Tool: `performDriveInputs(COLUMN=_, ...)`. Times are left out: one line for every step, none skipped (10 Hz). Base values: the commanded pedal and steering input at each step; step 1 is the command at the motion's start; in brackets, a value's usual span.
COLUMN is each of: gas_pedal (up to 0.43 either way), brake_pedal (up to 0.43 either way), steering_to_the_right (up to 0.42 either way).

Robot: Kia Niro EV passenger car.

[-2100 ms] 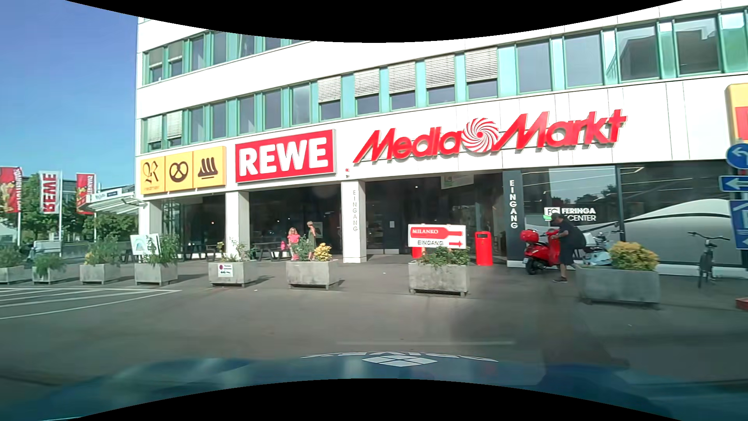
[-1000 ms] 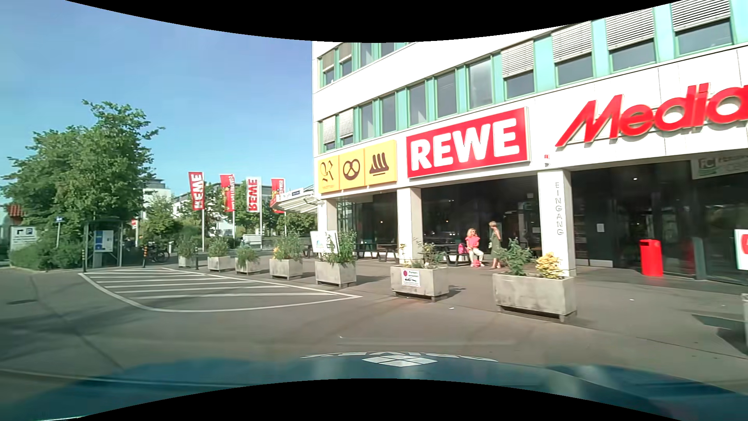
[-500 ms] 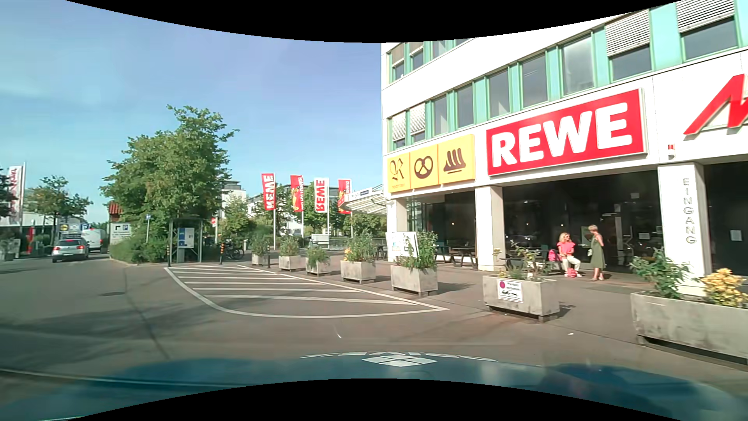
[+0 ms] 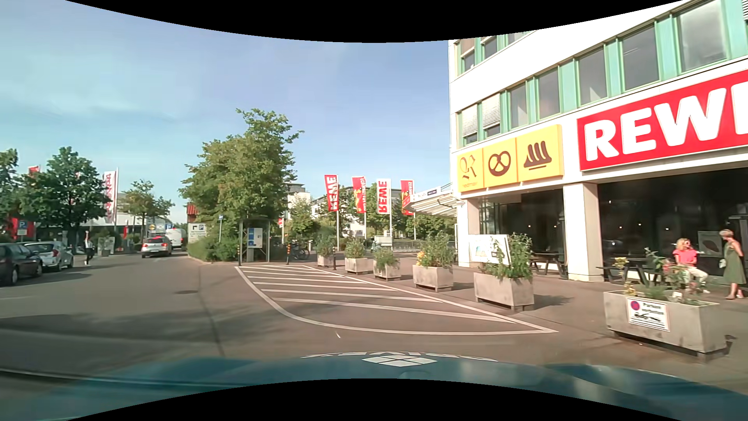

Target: Follow the waypoints while adhering to traffic rules and regulations

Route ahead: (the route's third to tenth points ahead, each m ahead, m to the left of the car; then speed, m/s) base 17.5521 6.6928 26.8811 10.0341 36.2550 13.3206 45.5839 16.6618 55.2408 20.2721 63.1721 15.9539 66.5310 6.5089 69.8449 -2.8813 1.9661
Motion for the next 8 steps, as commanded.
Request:
performDriveInputs(gas_pedal=0.28, brake_pedal=0.0, steering_to_the_right=-0.734)
performDriveInputs(gas_pedal=0.28, brake_pedal=0.0, steering_to_the_right=-0.704)
performDriveInputs(gas_pedal=0.26, brake_pedal=0.0, steering_to_the_right=-0.668)
performDriveInputs(gas_pedal=0.228, brake_pedal=0.0, steering_to_the_right=-0.634)
performDriveInputs(gas_pedal=0.22, brake_pedal=0.0, steering_to_the_right=-0.592)
performDriveInputs(gas_pedal=0.209, brake_pedal=0.0, steering_to_the_right=-0.556)
performDriveInputs(gas_pedal=0.209, brake_pedal=0.0, steering_to_the_right=-0.525)
performDriveInputs(gas_pedal=0.189, brake_pedal=0.0, steering_to_the_right=-0.487)
